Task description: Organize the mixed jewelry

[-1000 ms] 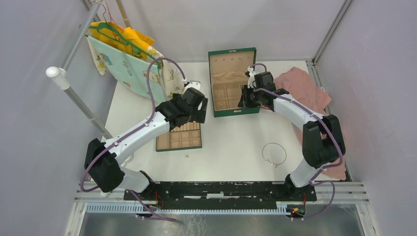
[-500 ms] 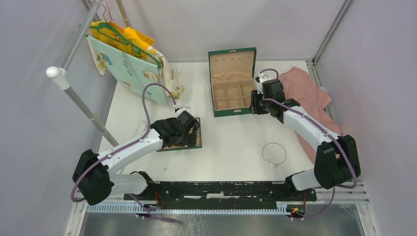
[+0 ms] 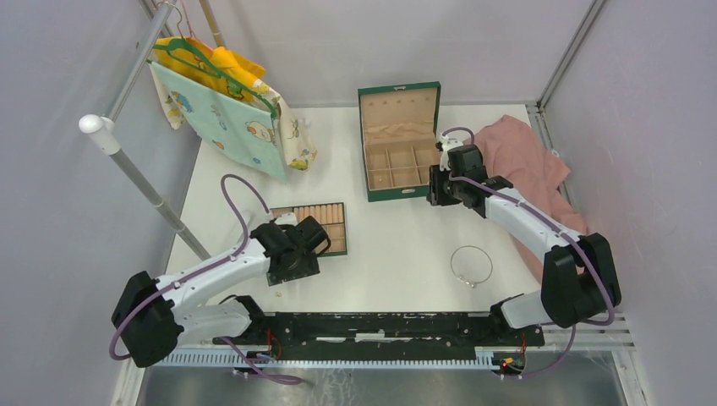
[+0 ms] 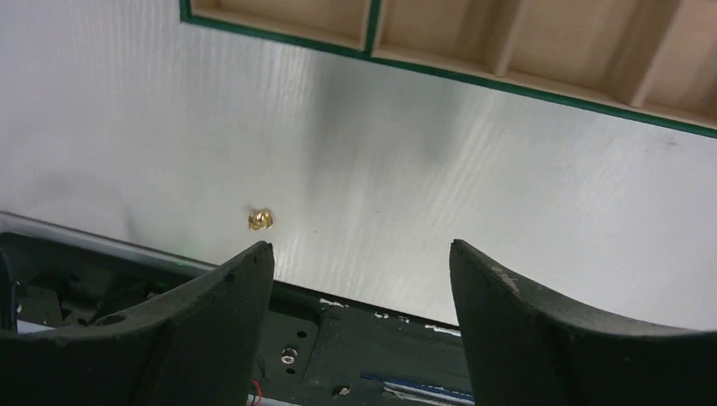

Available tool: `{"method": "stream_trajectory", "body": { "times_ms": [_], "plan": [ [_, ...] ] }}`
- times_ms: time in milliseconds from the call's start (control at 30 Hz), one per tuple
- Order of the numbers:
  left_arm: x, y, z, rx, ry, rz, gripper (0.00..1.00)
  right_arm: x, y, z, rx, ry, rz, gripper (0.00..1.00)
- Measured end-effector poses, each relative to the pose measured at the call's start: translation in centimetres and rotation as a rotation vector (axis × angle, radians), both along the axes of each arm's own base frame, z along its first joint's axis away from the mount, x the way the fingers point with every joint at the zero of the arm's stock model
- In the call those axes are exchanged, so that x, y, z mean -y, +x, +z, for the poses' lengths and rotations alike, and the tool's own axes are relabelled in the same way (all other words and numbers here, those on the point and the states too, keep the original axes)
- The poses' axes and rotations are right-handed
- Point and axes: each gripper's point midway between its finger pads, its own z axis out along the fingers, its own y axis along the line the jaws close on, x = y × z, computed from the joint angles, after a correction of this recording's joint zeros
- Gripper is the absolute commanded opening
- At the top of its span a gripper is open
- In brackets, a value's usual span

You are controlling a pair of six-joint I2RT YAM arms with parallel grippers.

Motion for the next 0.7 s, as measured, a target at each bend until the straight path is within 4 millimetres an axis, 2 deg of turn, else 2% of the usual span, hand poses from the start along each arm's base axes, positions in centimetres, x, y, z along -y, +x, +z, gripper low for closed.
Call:
{"method": "stream_trajectory", "body": {
  "times_ms": [200,500,700],
  "plan": [
    [-1.7,-1.9,-1.4,-0.049,0.038,0.126,0.73,0.3,-0.9,-0.5,-0.017,-0.008,0.008,0.4],
    [-2.4,-2.3,-1.9,-0.068,0.078,0.226,0.72,-0.1,-1.2,-0.6,-0.029,0.007,0.026,0.41],
    [-2.0,-1.6,-1.7,-0.025,0.045,0.277,0.75,-0.2,-1.4,-0.7,-0.035,0.011,0.031,0.4]
  ]
}}
